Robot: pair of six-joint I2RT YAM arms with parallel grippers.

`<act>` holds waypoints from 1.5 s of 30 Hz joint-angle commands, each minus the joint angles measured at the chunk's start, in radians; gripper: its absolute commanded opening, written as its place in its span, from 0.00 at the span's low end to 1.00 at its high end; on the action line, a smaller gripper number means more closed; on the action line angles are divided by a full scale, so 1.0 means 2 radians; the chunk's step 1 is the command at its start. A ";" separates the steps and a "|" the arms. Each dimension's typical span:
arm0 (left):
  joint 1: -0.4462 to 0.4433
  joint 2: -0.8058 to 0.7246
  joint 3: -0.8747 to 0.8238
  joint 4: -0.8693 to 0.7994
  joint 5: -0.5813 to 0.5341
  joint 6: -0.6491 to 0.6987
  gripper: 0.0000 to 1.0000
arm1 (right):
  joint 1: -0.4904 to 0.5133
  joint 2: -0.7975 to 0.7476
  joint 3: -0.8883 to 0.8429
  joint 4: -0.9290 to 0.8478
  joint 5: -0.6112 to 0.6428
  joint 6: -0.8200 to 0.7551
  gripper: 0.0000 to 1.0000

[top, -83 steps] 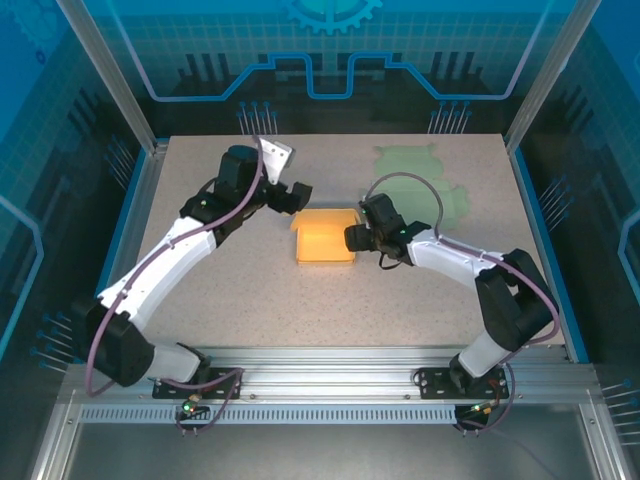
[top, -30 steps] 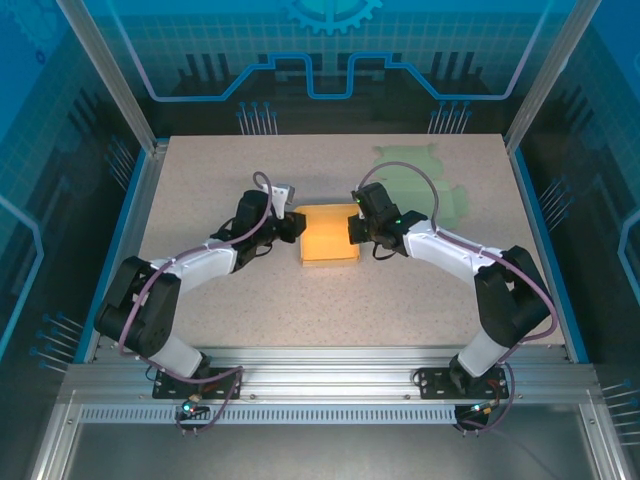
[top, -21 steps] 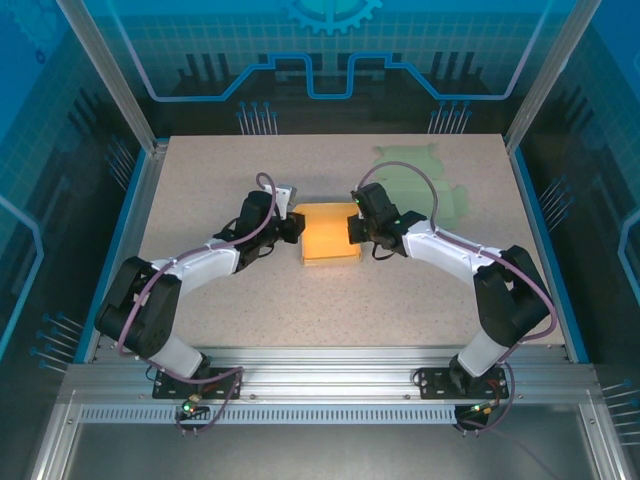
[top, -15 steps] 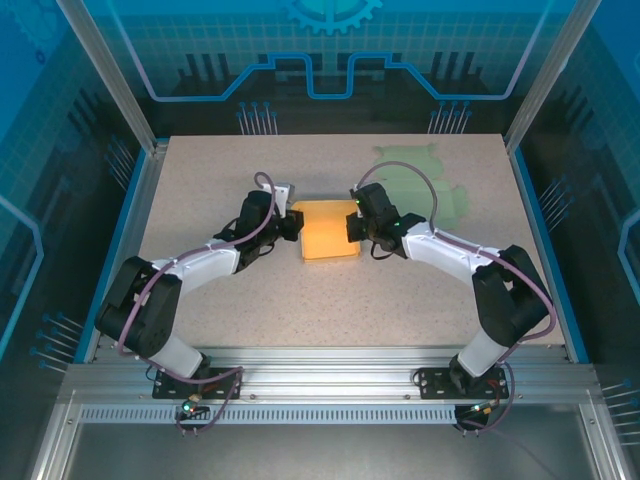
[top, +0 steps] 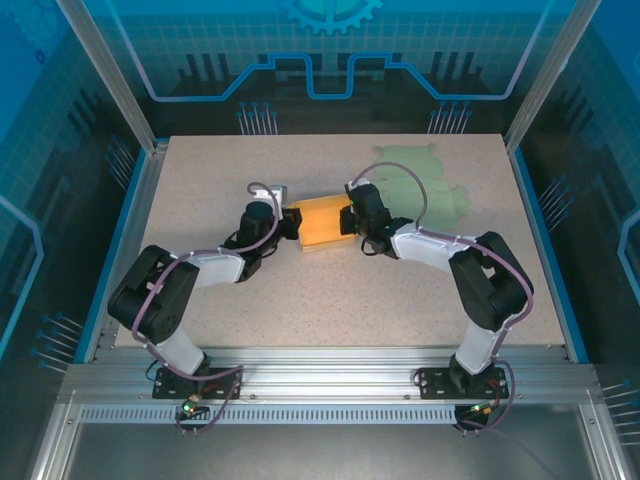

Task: Fold the paper box

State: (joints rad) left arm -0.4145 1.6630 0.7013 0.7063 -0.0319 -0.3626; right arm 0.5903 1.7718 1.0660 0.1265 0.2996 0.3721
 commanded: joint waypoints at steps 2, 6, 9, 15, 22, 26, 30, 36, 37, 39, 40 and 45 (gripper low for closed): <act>-0.023 0.019 -0.022 0.117 0.062 -0.051 0.00 | 0.019 0.019 -0.016 0.020 -0.048 -0.009 0.00; -0.030 0.018 -0.031 0.113 0.051 -0.049 0.00 | 0.019 0.017 -0.027 0.021 -0.047 -0.008 0.00; -0.030 0.016 -0.042 0.107 0.048 -0.047 0.00 | 0.019 0.013 -0.035 0.023 -0.046 -0.007 0.00; -0.030 0.009 -0.075 0.110 0.043 -0.030 0.20 | 0.019 0.005 -0.058 0.027 -0.040 -0.007 0.00; -0.030 -0.012 -0.124 0.143 0.067 -0.021 0.56 | 0.019 0.005 -0.103 0.045 -0.020 0.001 0.00; -0.030 -0.043 -0.148 0.148 0.082 -0.024 0.72 | 0.019 0.004 -0.123 0.055 -0.010 0.008 0.00; -0.033 -0.098 -0.170 0.117 0.080 -0.025 0.81 | 0.020 0.008 -0.130 0.061 -0.006 0.011 0.00; -0.040 -0.228 -0.182 -0.033 0.046 -0.001 0.90 | 0.020 0.015 -0.126 0.063 -0.007 0.014 0.00; -0.041 -0.251 -0.183 -0.061 0.032 0.001 0.90 | 0.020 0.016 -0.125 0.063 -0.007 0.014 0.00; -0.041 -0.314 -0.182 -0.128 -0.007 0.005 0.90 | 0.020 0.017 -0.123 0.063 -0.008 0.014 0.00; -0.041 -0.339 -0.177 -0.159 -0.028 0.009 0.90 | 0.020 0.018 -0.123 0.063 -0.009 0.013 0.00; -0.040 -0.397 -0.095 -0.298 -0.101 0.050 0.92 | 0.020 0.019 -0.119 0.057 -0.011 0.014 0.00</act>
State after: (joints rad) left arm -0.4911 0.8780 0.4072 0.3355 -0.1143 -0.3370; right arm 0.6193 1.7676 0.8349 0.3153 0.2874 0.3882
